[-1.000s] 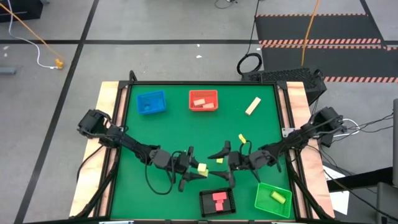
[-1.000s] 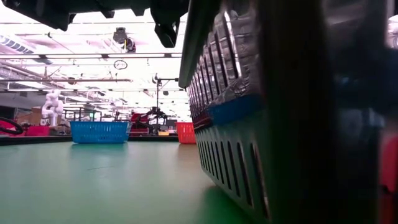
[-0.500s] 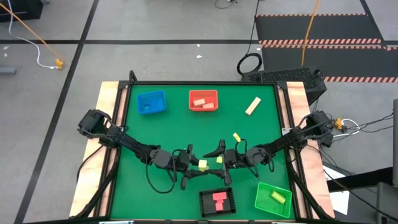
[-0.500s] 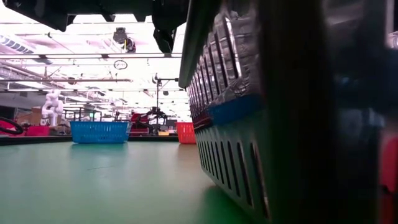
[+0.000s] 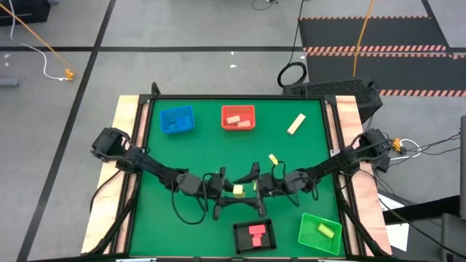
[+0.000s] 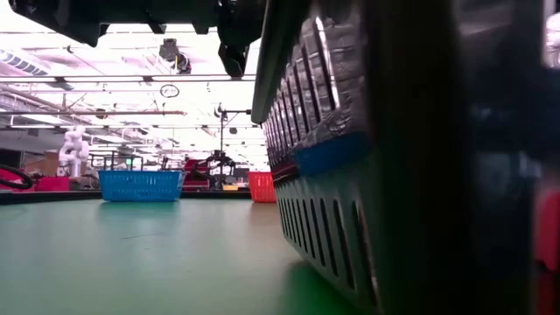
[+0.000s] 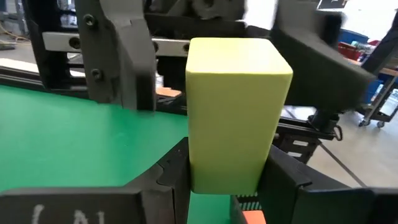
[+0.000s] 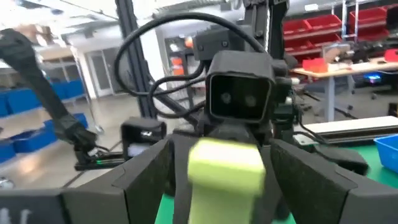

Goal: Sort & place blocks by color
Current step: Put the right green block into the green bin

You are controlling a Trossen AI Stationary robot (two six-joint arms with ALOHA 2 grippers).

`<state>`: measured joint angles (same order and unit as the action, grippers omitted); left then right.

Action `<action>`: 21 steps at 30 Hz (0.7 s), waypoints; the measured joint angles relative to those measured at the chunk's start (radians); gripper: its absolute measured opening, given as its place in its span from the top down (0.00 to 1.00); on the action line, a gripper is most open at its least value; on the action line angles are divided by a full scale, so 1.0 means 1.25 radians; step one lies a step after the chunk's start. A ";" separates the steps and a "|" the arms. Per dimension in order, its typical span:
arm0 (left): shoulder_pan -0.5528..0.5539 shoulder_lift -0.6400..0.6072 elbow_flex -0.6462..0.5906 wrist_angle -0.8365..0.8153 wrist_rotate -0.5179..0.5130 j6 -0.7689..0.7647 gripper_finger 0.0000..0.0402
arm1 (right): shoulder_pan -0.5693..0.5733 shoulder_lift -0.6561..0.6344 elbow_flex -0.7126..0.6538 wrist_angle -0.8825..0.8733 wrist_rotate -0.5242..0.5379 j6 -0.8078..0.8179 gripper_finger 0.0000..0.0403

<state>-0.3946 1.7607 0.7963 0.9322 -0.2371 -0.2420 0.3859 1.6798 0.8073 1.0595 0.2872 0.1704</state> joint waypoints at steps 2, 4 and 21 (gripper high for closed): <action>0.008 0.000 0.000 -0.001 0.000 -0.001 0.67 | -0.008 0.000 0.038 -0.075 0.000 0.000 0.33; 0.015 0.000 0.000 -0.001 0.000 -0.001 0.67 | -0.013 0.000 0.070 -0.144 0.000 0.005 0.33; 0.019 0.001 -0.001 -0.002 -0.001 0.003 0.67 | -0.020 0.000 0.090 -0.200 0.008 0.099 0.74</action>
<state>-0.3714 1.7615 0.7952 0.9298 -0.2379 -0.2389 0.3607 1.6798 0.9192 0.8099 0.2976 0.2939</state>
